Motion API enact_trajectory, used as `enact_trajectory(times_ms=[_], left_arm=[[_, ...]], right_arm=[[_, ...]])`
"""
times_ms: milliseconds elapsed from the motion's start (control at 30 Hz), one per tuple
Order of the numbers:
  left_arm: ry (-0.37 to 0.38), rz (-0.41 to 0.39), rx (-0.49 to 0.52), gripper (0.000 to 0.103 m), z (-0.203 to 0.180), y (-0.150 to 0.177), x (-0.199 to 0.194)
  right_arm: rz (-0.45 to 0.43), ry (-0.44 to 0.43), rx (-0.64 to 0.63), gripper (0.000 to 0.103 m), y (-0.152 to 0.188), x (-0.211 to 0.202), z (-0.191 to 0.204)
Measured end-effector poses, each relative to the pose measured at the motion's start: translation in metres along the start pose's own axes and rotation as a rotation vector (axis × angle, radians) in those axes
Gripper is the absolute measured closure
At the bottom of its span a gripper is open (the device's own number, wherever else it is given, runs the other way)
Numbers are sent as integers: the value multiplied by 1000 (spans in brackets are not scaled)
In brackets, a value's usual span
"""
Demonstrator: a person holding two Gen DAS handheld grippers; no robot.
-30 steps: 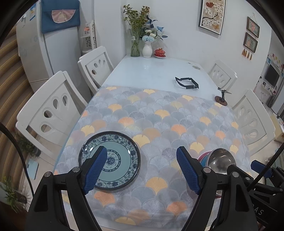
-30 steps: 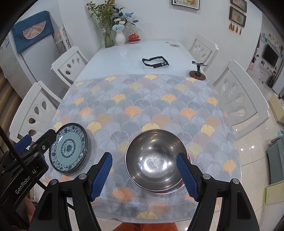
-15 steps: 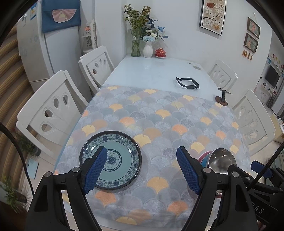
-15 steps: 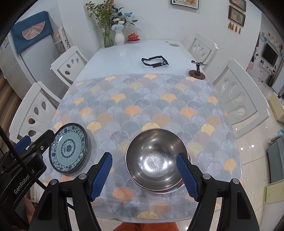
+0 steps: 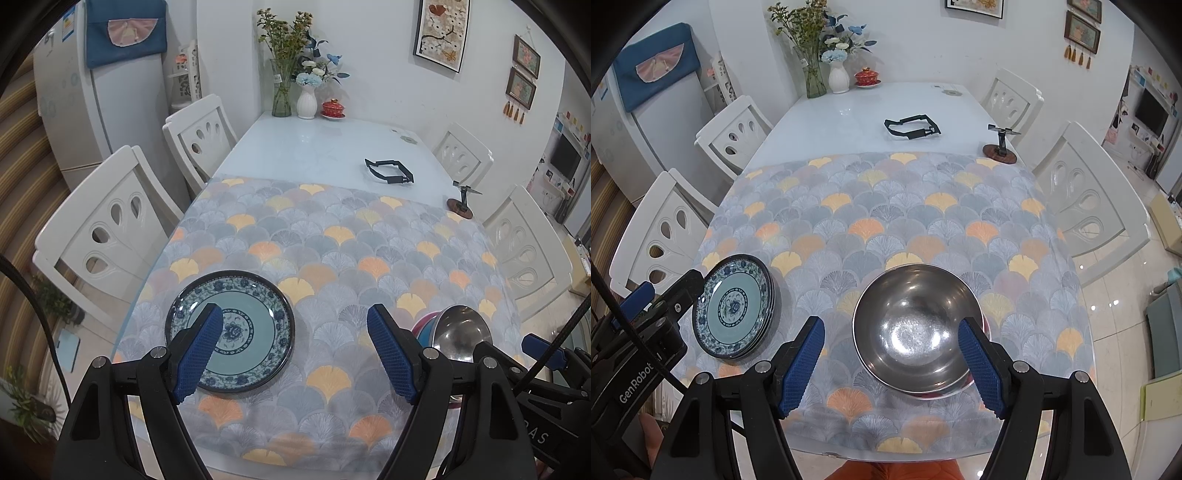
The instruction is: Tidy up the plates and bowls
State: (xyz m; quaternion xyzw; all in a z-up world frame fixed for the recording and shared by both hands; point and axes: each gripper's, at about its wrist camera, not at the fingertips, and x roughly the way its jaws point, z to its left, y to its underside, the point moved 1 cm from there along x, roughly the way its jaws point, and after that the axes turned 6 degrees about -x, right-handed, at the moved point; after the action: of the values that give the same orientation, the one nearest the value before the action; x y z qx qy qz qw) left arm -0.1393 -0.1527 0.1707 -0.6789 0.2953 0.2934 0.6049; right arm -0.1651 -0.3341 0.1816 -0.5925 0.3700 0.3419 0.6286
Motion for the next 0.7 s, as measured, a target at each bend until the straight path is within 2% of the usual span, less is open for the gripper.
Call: enact_trajectory(times_ms=[700], left_arm=[[5, 11, 15, 24, -3, 2, -1]], right_arm=[[2, 0, 12, 31, 4, 2, -5]])
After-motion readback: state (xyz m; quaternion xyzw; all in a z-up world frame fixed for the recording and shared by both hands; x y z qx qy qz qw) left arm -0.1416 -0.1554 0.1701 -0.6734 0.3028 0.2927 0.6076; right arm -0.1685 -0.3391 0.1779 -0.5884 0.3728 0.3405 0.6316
